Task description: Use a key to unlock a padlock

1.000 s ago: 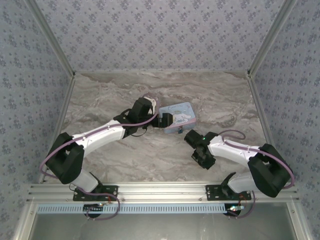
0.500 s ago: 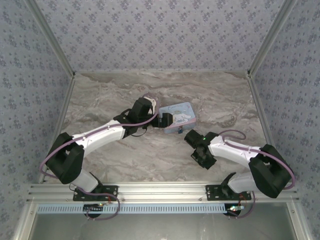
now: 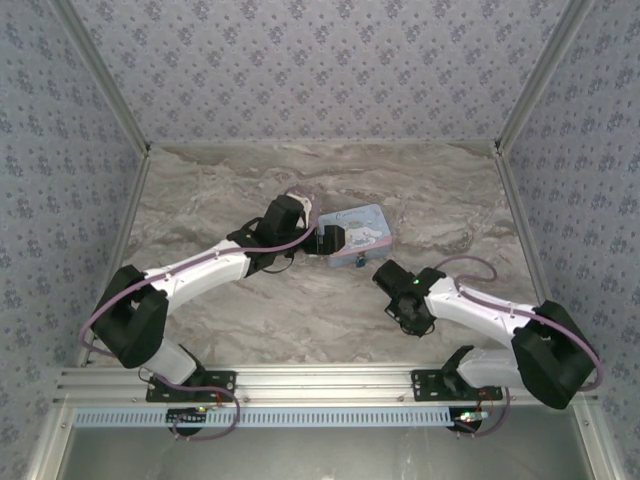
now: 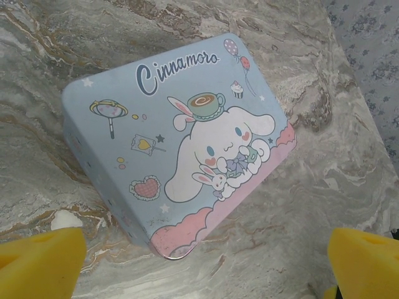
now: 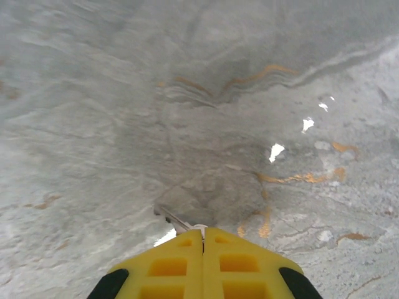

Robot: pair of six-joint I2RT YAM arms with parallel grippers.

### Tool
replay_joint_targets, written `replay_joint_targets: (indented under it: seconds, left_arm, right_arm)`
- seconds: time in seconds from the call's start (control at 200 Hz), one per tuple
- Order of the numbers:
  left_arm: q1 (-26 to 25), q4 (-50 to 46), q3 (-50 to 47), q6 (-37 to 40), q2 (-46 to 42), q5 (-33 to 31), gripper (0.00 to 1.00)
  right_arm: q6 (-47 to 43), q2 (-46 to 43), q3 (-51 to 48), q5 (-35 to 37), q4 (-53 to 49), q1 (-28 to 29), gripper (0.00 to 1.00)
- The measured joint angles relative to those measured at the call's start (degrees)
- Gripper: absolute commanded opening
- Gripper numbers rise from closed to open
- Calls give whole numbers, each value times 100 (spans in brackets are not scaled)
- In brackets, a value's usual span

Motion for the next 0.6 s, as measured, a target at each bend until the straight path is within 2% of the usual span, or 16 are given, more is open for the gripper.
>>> replay_joint_targets:
  seconds: [0.375,0.6]
  left_arm:
    - [0,61,-70,-304,-308,-7,100]
    - [96,361,-428,-896,-546,170,99]
  right_arm:
    - [-1576,-1410,-164,380,876,37,0]
    - [-2739,-2337,-302,258,1670,-81,0]
